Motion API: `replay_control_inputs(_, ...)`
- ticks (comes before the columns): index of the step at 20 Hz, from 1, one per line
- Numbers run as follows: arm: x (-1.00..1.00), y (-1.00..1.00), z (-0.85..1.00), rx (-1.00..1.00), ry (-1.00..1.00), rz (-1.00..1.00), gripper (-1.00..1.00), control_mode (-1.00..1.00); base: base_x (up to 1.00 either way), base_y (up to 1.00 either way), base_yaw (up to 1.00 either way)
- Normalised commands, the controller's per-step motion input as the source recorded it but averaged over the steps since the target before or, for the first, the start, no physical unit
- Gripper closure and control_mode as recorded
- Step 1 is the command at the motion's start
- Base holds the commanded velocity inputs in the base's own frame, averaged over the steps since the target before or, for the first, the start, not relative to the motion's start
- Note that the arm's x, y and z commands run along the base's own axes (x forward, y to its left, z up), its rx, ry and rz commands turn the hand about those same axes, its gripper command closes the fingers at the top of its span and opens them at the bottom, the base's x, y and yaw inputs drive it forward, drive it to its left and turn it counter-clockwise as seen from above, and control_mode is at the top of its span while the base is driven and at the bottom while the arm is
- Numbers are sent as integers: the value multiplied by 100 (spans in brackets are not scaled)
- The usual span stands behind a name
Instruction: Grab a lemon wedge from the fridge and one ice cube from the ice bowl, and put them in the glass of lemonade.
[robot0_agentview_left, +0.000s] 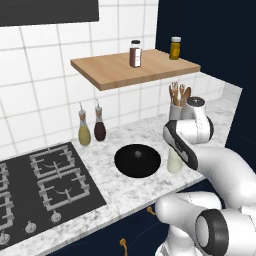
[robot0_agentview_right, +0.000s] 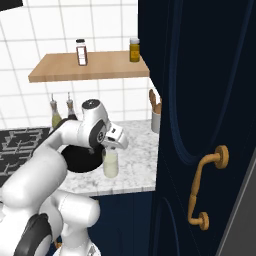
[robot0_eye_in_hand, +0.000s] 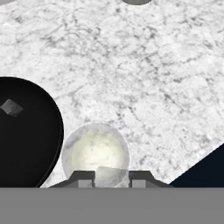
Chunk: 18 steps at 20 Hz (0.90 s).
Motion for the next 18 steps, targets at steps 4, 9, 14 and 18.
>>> replay_control_inputs(4, 38, 0, -12, 0, 10, 0, 100, -100, 0, 0, 0)
replay_control_inputs(9, -2, 1, -23, 4, 1, 0, 100, -100, 0, 0, 0)
replay_control_inputs(14, -14, 7, 0, 1, -3, 0, 100, -100, 0, 0, 0)
replay_control_inputs(18, -1, 9, 0, 0, -2, 0, 100, -100, 0, 0, 0)
